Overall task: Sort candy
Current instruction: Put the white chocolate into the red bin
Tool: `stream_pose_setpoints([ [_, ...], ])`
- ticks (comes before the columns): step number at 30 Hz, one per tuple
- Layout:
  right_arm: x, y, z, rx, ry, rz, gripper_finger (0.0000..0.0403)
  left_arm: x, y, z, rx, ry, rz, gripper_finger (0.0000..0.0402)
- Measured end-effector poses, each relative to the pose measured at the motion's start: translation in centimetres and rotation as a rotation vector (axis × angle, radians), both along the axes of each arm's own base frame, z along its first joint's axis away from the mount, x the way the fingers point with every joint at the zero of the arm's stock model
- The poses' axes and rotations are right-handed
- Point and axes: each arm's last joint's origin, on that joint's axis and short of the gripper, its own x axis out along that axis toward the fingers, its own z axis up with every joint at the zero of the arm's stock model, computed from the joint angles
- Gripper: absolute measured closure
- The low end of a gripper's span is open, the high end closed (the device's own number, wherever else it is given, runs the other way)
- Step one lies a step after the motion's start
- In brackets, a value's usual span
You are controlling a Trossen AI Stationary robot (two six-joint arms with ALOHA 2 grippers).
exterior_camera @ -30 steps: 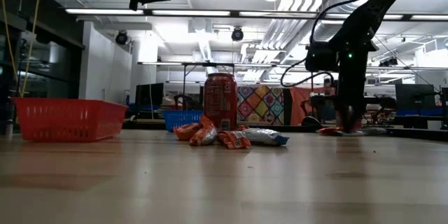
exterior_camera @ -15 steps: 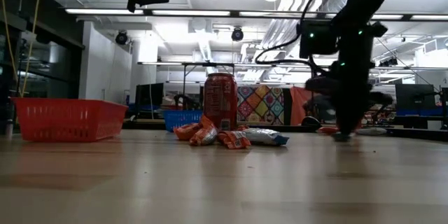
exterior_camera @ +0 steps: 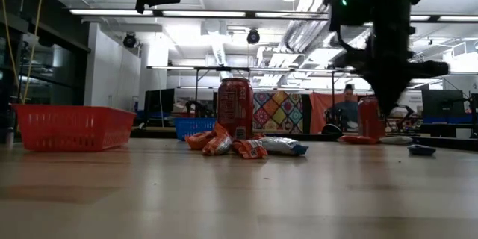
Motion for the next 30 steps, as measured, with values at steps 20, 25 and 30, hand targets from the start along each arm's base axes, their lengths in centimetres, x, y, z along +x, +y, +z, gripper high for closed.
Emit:
stream_pose_setpoints([
  [20,-3.2,1.8,-5.5,-0.028,0.087,-0.624,0.0167,0.0,0.0,0.0,0.008,0.005,-0.012,0.0190],
  [25,-3.4,1.6,-6.5,-0.034,0.037,-0.648,0.0172,0.0,0.0,0.0,0.015,0.009,-0.013,0.0190],
  [30,-3.4,1.6,-6.4,-0.024,0.060,-0.509,0.0250,0.0,0.0,0.0,0.016,0.008,-0.013,0.0190],
])
